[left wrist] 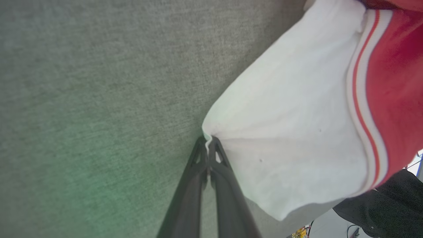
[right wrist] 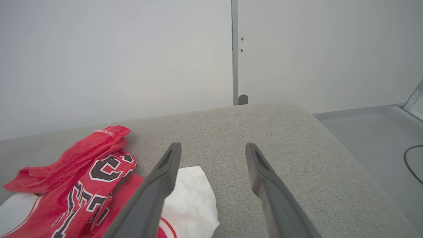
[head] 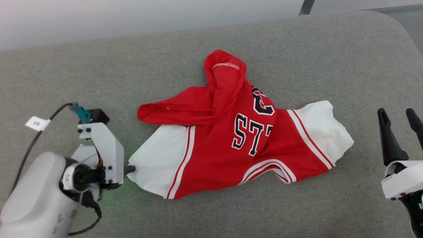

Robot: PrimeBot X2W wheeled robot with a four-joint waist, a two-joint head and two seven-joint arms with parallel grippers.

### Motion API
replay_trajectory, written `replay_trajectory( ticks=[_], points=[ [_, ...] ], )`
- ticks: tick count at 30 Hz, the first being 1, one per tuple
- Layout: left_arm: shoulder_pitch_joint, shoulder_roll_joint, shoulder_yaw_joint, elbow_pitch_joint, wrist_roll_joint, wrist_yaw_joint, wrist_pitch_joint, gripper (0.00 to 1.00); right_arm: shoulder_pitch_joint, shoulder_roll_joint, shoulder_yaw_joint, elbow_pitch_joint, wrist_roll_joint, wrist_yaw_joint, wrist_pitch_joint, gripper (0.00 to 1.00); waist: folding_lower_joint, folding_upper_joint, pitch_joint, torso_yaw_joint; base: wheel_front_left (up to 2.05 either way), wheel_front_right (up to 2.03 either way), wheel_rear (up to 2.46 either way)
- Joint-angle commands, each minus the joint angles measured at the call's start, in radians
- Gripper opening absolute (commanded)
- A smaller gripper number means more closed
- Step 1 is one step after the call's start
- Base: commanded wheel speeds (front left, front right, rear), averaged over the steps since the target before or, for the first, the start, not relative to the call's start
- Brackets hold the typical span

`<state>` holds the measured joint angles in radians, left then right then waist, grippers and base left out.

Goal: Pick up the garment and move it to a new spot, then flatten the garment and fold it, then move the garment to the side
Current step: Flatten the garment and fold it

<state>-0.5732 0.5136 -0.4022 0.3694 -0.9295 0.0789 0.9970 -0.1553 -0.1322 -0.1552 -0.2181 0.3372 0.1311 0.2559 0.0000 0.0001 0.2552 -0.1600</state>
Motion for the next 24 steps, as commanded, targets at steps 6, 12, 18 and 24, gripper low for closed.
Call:
replay_trajectory(
  ticks=[6,12,18,24],
  points=[
    [0.043,0.061,0.021,-0.019,0.008,0.012,-0.009,0.00,0.002,-0.003,-0.001,0.001,-0.005,-0.001,0.012,1.00,0.0000,-0.0001,-0.022,0.024,0.00,0.00,0.00],
    [0.062,0.099,0.048,-0.046,0.005,0.029,-0.020,0.00,0.012,-0.009,0.000,0.004,-0.005,-0.001,0.024,1.00,0.0000,-0.0001,-0.034,0.037,0.00,0.00,0.00],
    [0.106,0.150,0.074,-0.065,0.009,0.058,-0.026,0.00,0.019,-0.013,0.003,-0.002,-0.004,-0.001,0.042,1.00,0.0000,-0.0001,-0.042,0.045,0.00,0.00,0.00],
    [0.159,0.195,0.097,-0.078,0.019,0.086,-0.041,0.00,0.022,-0.016,-0.003,-0.011,-0.005,-0.001,0.057,1.00,0.0000,-0.0001,-0.044,0.052,0.00,0.00,0.00]
  ],
)
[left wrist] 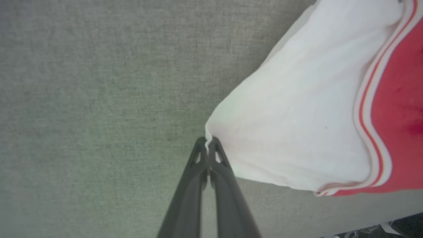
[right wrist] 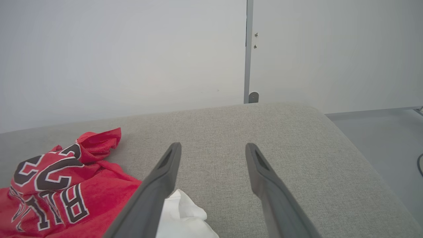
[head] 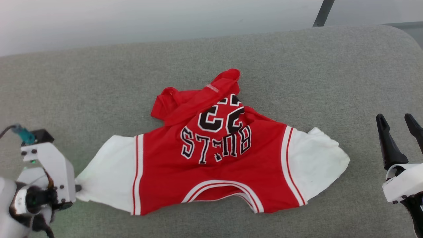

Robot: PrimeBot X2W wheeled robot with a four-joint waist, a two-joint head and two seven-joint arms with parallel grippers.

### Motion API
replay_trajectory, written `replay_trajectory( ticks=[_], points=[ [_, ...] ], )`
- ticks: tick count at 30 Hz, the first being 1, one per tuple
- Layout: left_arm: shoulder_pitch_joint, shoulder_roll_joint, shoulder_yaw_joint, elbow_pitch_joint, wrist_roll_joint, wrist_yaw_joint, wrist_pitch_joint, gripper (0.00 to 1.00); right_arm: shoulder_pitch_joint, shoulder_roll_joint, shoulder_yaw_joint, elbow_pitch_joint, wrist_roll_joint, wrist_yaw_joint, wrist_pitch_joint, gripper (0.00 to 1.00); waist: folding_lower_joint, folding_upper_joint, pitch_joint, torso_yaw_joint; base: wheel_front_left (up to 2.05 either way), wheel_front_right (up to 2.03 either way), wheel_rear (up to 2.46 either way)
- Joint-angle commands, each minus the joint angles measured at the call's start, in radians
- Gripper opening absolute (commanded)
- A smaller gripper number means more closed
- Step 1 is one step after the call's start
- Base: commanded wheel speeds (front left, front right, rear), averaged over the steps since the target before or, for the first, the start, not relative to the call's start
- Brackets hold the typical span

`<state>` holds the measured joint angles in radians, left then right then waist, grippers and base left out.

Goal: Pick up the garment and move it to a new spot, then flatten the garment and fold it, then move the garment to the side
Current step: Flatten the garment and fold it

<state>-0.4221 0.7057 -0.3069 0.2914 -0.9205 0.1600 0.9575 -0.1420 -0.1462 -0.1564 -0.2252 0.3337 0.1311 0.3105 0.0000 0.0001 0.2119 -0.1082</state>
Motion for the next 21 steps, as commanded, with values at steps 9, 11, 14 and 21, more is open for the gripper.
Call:
replay_trajectory(
  ticks=[9,11,14,21],
  points=[
    [0.086,0.016,0.023,0.002,-0.010,0.045,-0.012,0.00,0.011,0.001,0.004,0.004,-0.005,-0.001,0.016,1.00,0.0000,-0.0001,-0.015,0.013,0.00,0.00,0.00],
    [0.093,0.005,0.029,-0.005,-0.017,0.045,-0.026,0.00,0.010,0.001,0.007,0.007,-0.005,-0.001,0.018,1.00,0.0000,-0.0001,-0.021,0.018,0.00,0.00,0.00],
    [0.096,-0.002,0.038,-0.018,-0.021,0.044,-0.051,0.44,0.008,-0.003,0.016,0.011,-0.001,-0.001,0.020,1.00,0.0000,-0.0001,-0.031,0.024,0.00,0.00,0.00],
    [0.097,-0.009,0.053,-0.067,-0.017,0.025,-0.106,1.00,0.008,-0.017,0.038,0.027,0.011,-0.001,0.006,1.00,0.0000,-0.0001,-0.072,0.036,0.00,0.00,0.00]
  ],
)
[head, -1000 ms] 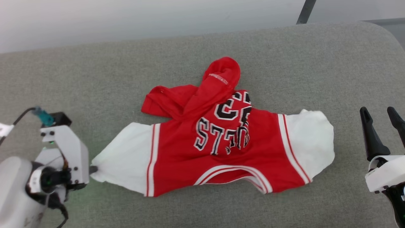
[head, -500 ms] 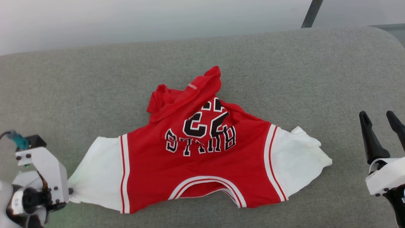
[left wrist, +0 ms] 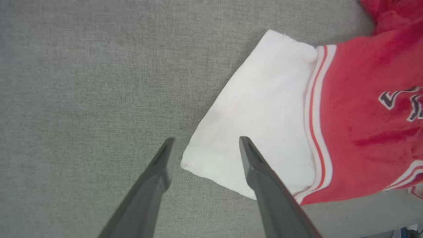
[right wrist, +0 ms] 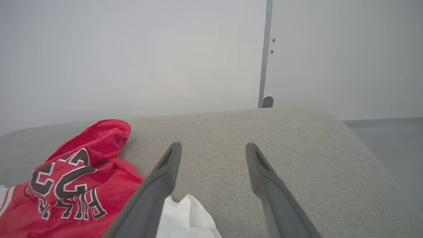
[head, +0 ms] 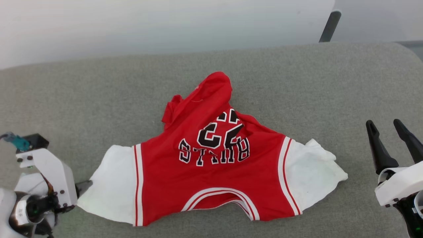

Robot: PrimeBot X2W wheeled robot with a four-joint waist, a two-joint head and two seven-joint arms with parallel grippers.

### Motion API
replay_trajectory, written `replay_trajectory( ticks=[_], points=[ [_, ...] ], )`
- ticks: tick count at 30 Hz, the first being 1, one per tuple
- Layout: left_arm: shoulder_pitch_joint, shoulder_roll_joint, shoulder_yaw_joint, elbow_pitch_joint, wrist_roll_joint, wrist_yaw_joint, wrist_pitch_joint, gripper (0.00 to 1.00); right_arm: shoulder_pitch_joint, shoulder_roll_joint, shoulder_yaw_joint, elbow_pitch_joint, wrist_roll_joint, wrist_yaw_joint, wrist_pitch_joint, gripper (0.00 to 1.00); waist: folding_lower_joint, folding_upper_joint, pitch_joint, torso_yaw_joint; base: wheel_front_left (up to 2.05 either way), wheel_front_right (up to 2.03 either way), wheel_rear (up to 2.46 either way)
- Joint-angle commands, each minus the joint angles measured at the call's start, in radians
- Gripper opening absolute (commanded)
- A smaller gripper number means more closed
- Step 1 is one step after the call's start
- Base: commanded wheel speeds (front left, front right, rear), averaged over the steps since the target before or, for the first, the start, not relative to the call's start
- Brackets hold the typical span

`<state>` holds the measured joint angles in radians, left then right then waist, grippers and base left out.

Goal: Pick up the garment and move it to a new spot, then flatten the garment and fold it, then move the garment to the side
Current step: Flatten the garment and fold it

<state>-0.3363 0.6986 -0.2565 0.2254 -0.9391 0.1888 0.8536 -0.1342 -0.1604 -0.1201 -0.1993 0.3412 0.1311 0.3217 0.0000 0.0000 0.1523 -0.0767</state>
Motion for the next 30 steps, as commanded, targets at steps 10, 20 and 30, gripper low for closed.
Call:
replay_trajectory(
  ticks=[10,20,30],
  points=[
    [0.074,0.000,0.007,-0.070,-0.001,-0.017,-0.048,1.00,0.030,-0.012,0.007,-0.011,-0.006,-0.001,-0.047,1.00,0.0000,0.0000,-0.087,0.010,0.00,0.00,0.00],
    [0.077,0.010,-0.027,-0.001,0.018,-0.004,-0.011,1.00,0.059,0.001,-0.008,-0.068,-0.002,-0.001,-0.007,1.00,0.0000,0.0000,-0.078,-0.029,0.00,0.00,0.00],
    [0.032,0.003,-0.049,0.120,0.039,-0.023,-0.020,1.00,0.085,0.017,-0.049,-0.099,0.006,-0.001,0.020,1.00,0.0000,0.0000,-0.025,-0.067,0.00,0.00,0.00]
  ],
)
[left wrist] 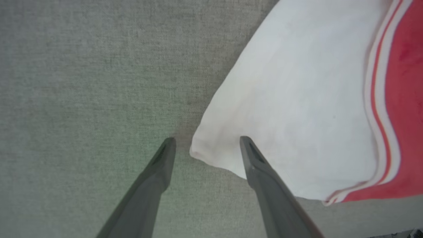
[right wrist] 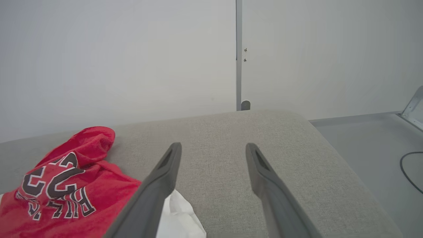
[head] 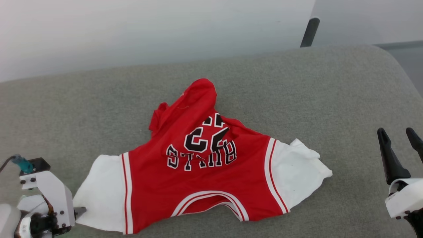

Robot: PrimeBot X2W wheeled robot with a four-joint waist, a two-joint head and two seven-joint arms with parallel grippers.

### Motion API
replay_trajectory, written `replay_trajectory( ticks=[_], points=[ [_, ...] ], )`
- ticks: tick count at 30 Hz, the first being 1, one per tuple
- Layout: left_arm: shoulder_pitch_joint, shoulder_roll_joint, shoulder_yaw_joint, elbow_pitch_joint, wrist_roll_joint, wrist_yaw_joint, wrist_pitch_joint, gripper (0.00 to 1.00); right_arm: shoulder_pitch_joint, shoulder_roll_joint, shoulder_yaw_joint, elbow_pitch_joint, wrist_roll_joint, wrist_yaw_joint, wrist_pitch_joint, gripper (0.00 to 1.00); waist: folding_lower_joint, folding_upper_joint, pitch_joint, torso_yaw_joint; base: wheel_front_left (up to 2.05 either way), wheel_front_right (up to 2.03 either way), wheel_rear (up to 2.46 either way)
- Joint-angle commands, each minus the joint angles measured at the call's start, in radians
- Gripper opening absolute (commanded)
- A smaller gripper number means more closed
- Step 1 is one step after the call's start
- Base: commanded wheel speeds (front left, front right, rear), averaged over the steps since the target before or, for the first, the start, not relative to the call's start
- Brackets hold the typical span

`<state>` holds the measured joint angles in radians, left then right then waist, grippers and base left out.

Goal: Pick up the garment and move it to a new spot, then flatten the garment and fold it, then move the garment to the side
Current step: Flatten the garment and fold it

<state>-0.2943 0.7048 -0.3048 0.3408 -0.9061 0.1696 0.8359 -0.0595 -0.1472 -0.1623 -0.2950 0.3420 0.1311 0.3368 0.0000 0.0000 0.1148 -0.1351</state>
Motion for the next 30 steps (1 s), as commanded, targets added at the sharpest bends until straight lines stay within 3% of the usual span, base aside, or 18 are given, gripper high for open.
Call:
replay_trajectory(
  ticks=[1,4,5,6,7,8,14,21,30],
  points=[
    [-0.014,-0.003,-0.005,0.017,0.010,-0.008,-0.003,1.00,0.012,0.005,-0.010,-0.004,0.005,-0.001,0.008,1.00,0.0000,0.0000,0.016,-0.010,0.00,0.00,0.00],
    [-0.028,-0.012,-0.014,0.053,0.011,-0.010,0.001,1.00,0.018,0.008,-0.012,-0.005,0.011,-0.001,0.025,1.00,0.0000,0.0000,0.024,-0.008,0.00,0.00,0.00],
    [-0.032,-0.016,-0.017,0.063,0.010,-0.014,0.003,0.89,0.019,0.006,-0.012,-0.006,0.011,-0.001,0.030,1.00,0.0000,0.0000,0.027,-0.007,0.00,0.00,0.00],
    [-0.036,-0.020,-0.019,0.073,0.008,-0.015,0.004,0.69,0.020,0.006,-0.011,-0.005,0.015,-0.001,0.037,1.00,0.0000,0.0000,0.030,-0.005,0.00,0.00,0.00],
    [-0.039,-0.025,-0.021,0.084,0.004,-0.019,0.005,0.40,0.021,0.007,-0.009,-0.004,0.016,-0.001,0.045,1.00,0.0000,0.0000,0.032,-0.003,0.00,0.00,0.00],
    [-0.040,-0.031,-0.019,0.095,-0.005,-0.018,0.008,0.00,0.024,0.009,-0.006,0.000,0.018,-0.001,0.057,1.00,0.0000,0.0000,0.035,-0.002,0.00,0.00,0.00],
    [-0.062,-0.052,-0.010,0.124,-0.029,-0.032,0.007,0.00,0.040,0.006,0.015,0.015,0.035,-0.001,0.143,1.00,0.0000,0.0000,0.054,0.013,0.00,0.00,0.00],
    [-0.088,-0.068,-0.014,0.131,-0.030,-0.049,-0.009,0.00,0.059,-0.022,0.065,0.038,0.084,-0.001,0.321,1.00,0.0000,0.0000,0.081,0.038,0.00,0.00,0.00],
    [-0.122,-0.098,-0.032,0.103,-0.026,-0.055,-0.014,0.00,-0.014,-0.056,0.066,0.122,0.077,-0.001,0.411,1.00,0.0000,0.0000,0.118,0.074,0.00,0.00,0.00]
  ],
)
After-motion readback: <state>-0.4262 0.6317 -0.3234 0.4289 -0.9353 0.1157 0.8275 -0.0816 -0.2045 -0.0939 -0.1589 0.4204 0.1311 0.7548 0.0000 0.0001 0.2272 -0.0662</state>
